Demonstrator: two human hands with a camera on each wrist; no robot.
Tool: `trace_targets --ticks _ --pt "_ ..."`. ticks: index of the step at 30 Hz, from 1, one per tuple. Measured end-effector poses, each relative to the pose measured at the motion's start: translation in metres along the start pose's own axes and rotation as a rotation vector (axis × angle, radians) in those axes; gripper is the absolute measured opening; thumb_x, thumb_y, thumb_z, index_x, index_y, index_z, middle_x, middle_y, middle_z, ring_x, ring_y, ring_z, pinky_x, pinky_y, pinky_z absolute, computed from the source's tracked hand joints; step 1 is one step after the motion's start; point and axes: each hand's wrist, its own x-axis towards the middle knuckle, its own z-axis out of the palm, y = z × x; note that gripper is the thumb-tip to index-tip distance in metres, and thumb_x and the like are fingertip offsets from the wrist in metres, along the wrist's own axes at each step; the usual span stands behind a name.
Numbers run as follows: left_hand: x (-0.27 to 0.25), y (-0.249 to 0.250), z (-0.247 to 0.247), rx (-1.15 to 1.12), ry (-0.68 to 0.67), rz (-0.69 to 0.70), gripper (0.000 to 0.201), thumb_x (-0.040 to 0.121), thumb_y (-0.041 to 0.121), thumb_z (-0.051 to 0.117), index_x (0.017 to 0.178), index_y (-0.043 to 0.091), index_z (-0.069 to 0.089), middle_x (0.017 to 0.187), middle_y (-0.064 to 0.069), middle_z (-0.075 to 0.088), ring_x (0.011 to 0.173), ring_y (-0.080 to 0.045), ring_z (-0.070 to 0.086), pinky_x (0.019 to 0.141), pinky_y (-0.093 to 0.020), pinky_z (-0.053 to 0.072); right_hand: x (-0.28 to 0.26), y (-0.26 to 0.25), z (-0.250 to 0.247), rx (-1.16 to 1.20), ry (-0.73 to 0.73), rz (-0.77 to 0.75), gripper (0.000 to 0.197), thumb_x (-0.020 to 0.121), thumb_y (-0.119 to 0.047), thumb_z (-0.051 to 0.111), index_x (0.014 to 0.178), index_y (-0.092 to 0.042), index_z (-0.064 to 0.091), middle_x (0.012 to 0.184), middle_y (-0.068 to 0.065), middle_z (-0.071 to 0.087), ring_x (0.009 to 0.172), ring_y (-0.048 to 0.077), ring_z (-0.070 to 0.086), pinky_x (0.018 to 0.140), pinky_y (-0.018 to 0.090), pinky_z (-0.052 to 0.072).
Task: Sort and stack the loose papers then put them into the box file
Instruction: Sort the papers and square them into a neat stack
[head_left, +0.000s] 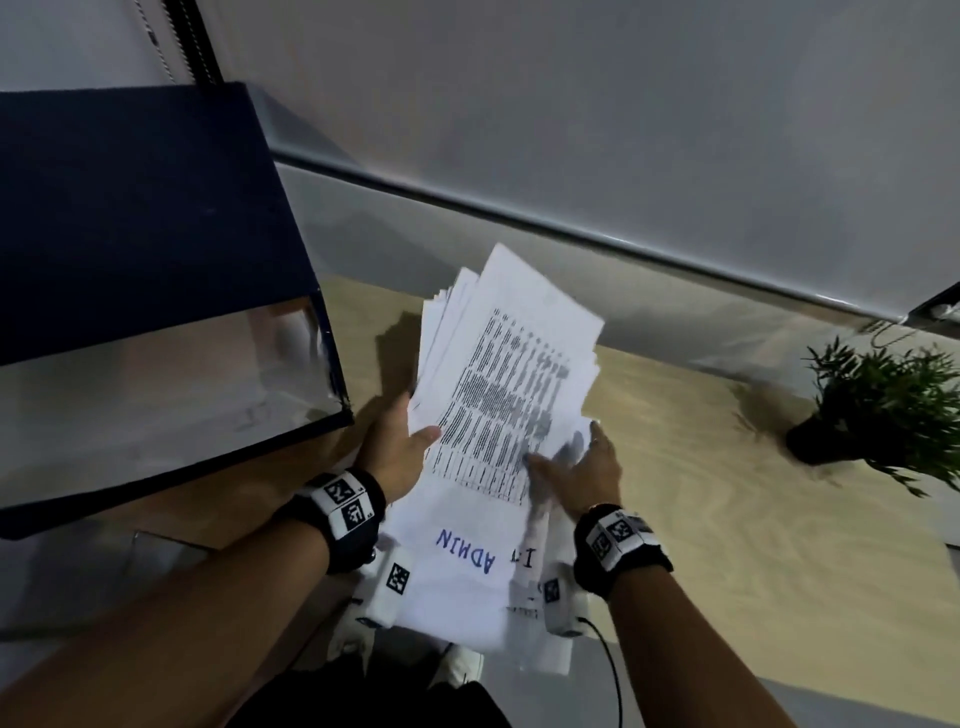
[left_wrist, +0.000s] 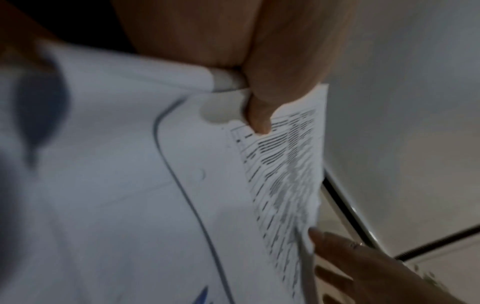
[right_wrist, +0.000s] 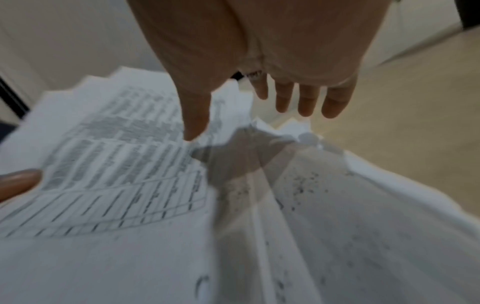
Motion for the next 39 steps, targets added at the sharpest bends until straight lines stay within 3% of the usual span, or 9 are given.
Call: trace_targets --ticks 2,5,9,16,21,23,28,31,39 --pt "-0.008 0.017 -0.007 -0.121 0.053 0.115 0.052 0.091 0.011 0.064 0.140 0.006 0.045 0.141 -0.002 0.051 0.132 -0.015 0.046 0.113 -0.032 0.033 0.001 -0.013 -0.025 0.403 0.013 -0.050 0.106 0.061 -0.032 0.091 0.147 -0.019 0.031 0.139 0.003 0.052 0.118 0.020 0.056 0.096 0.039 0.050" --pt "-0.017 0.049 -0.009 -0.331 0.056 0.195 0.044 0.091 0.009 0.064 0.133 0.009 0.051 0.133 0.000 0.059 0.127 -0.011 0.052 0.112 -0.034 0.038 -0.004 -0.044 -0.065 0.679 0.047 -0.129 0.058 0.070 -0.013 0.086 0.120 -0.006 0.058 0.093 0.003 0.074 0.074 0.015 0.071 0.063 0.033 0.057" --pt "-0.013 0.079 -0.014 -0.324 0.167 0.295 0.025 0.092 0.008 0.063 0.113 0.015 0.052 0.105 0.022 0.061 0.099 0.022 0.055 0.087 0.000 0.039 -0.019 -0.074 -0.100 0.837 0.194 -0.297 0.017 0.075 -0.007 0.080 0.084 0.003 0.071 0.064 -0.002 0.073 0.055 0.012 0.067 0.054 0.024 0.053" --pt "0.002 0.052 -0.002 -0.234 0.095 0.180 0.052 0.086 0.017 0.072 0.126 0.008 0.041 0.122 0.007 0.062 0.114 -0.005 0.059 0.088 0.000 0.039 -0.046 -0.070 -0.072 0.733 0.196 -0.361 0.024 0.070 -0.003 0.083 0.091 -0.009 0.072 0.084 -0.007 0.074 0.073 0.003 0.072 0.065 0.019 0.058" --pt "0.010 0.047 0.008 -0.342 0.089 0.084 0.058 0.075 0.012 0.081 0.123 0.007 0.049 0.114 0.009 0.067 0.105 0.007 0.062 0.090 -0.013 0.050 -0.036 -0.064 -0.055 0.788 0.152 -0.170 0.029 0.065 -0.012 0.088 0.087 -0.012 0.070 0.086 0.000 0.076 0.082 0.021 0.074 0.077 0.040 0.059" --pt "0.010 0.052 0.004 -0.381 0.096 0.084 0.050 0.073 0.014 0.084 0.117 0.010 0.060 0.108 0.006 0.071 0.101 0.003 0.066 0.086 -0.018 0.054 -0.033 -0.063 -0.056 0.806 0.164 -0.189 0.033 0.063 -0.013 0.089 0.088 -0.009 0.068 0.089 0.004 0.075 0.085 0.026 0.072 0.077 0.041 0.058" --pt "-0.002 0.048 0.002 -0.311 -0.006 0.040 0.022 0.072 0.016 0.084 0.080 0.020 0.064 0.079 0.013 0.068 0.066 0.019 0.061 0.061 -0.003 0.046 -0.029 -0.045 -0.050 0.734 0.082 -0.098 0.038 0.061 -0.010 0.089 0.093 -0.001 0.070 0.090 0.006 0.077 0.081 0.025 0.075 0.081 0.047 0.059" --pt "-0.003 0.048 0.000 -0.299 0.027 0.009 0.022 0.073 0.021 0.083 0.066 0.014 0.064 0.066 0.005 0.068 0.051 0.010 0.059 0.053 -0.010 0.047 -0.032 -0.045 -0.052 0.748 0.092 -0.097 0.040 0.061 -0.008 0.089 0.096 -0.001 0.070 0.091 0.005 0.077 0.081 0.024 0.075 0.079 0.043 0.060" --pt "-0.006 0.058 0.007 -0.178 0.032 -0.049 0.028 0.090 0.025 0.067 0.107 0.002 0.069 0.102 -0.007 0.072 0.097 -0.021 0.068 0.083 -0.026 0.051 -0.030 -0.046 -0.038 0.676 0.133 -0.053 0.044 0.064 -0.019 0.089 0.100 -0.007 0.066 0.093 0.002 0.074 0.084 0.019 0.073 0.082 0.046 0.059"
